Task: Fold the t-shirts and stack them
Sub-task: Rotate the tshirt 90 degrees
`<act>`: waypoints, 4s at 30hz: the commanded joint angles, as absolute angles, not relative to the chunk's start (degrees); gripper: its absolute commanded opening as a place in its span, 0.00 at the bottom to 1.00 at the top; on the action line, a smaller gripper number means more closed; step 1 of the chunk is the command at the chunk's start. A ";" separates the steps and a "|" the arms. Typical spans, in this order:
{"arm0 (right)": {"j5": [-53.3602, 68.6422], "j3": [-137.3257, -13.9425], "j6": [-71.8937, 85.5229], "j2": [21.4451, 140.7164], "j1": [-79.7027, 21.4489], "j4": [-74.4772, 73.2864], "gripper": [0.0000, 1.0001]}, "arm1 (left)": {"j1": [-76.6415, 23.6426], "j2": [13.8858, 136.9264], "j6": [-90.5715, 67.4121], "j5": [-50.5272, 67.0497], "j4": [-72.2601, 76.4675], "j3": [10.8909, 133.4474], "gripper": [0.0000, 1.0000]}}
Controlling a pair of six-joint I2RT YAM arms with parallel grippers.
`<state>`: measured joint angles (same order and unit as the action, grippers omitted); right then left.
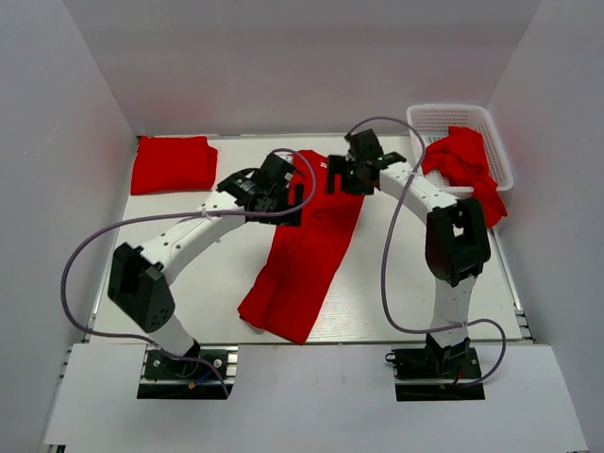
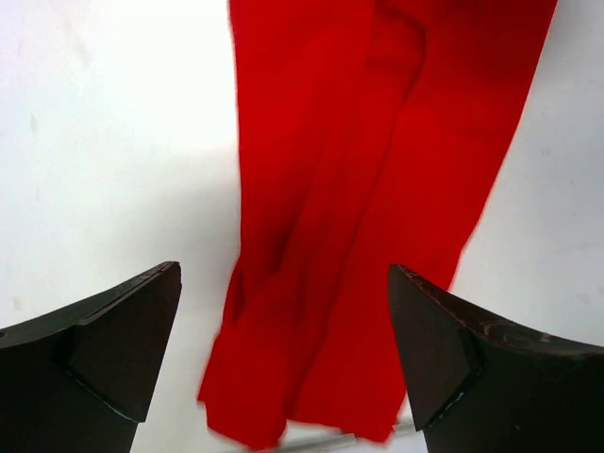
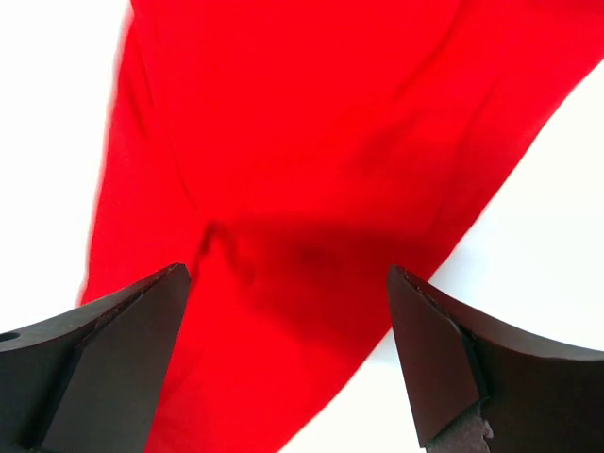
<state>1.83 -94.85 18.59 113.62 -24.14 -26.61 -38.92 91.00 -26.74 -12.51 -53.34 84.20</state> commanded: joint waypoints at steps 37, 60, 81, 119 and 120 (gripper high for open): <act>-4.14 -128.25 4.68 141.26 -18.81 -18.11 0.90 | -38.85 89.91 -23.03 -4.66 -44.38 71.02 1.00; -7.90 -81.40 6.76 99.05 -46.03 -30.22 0.90 | -31.65 70.92 -49.22 -16.44 -56.69 51.68 1.00; -26.27 -74.88 14.85 100.18 -67.58 -31.20 0.86 | -20.93 62.40 -51.32 -18.81 -58.89 44.82 1.00; -32.43 -73.21 26.10 107.93 -66.62 -29.62 0.42 | -18.63 60.21 -47.29 -15.38 -55.63 44.30 1.00; -32.43 -73.13 26.10 108.19 -66.71 -29.53 0.42 | -18.63 60.21 -47.29 -15.38 -55.63 44.30 1.00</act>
<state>-30.74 -73.21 24.49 107.48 -66.81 -29.87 -18.87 61.01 -47.81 -15.64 -56.49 44.49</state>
